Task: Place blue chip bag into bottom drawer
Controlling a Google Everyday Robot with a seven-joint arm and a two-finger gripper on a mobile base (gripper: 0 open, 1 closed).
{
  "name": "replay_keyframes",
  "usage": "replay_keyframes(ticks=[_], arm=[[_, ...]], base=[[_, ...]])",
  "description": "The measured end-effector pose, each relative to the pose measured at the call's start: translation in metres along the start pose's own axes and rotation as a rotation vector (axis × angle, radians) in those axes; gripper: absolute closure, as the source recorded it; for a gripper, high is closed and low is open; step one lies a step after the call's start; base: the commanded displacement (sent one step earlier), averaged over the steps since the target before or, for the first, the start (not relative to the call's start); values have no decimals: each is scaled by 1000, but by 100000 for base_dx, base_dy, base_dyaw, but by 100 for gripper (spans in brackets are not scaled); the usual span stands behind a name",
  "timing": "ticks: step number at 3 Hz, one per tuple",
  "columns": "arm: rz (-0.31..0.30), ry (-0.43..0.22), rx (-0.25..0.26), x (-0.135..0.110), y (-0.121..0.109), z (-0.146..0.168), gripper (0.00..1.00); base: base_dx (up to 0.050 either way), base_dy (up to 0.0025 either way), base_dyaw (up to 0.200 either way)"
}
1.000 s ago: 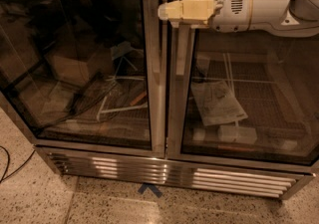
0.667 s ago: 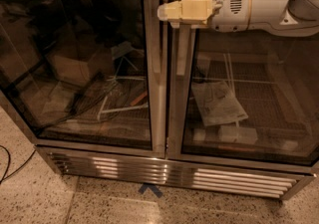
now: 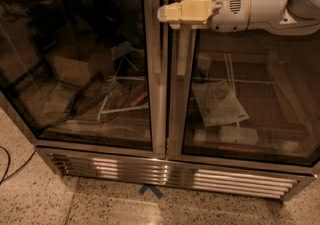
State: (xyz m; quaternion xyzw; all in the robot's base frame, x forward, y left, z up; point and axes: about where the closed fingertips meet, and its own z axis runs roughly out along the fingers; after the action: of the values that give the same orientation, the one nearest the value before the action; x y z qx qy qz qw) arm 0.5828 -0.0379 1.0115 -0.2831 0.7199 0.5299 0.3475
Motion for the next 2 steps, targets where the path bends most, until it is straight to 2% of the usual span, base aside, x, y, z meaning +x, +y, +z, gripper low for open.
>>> replay_keyframes(ticks=[1,2], arm=[[1,8,2,1,-1,0,64],[-2,13,1,-1,-3,0,87]], base=[[0,0,0],[0,0,0]])
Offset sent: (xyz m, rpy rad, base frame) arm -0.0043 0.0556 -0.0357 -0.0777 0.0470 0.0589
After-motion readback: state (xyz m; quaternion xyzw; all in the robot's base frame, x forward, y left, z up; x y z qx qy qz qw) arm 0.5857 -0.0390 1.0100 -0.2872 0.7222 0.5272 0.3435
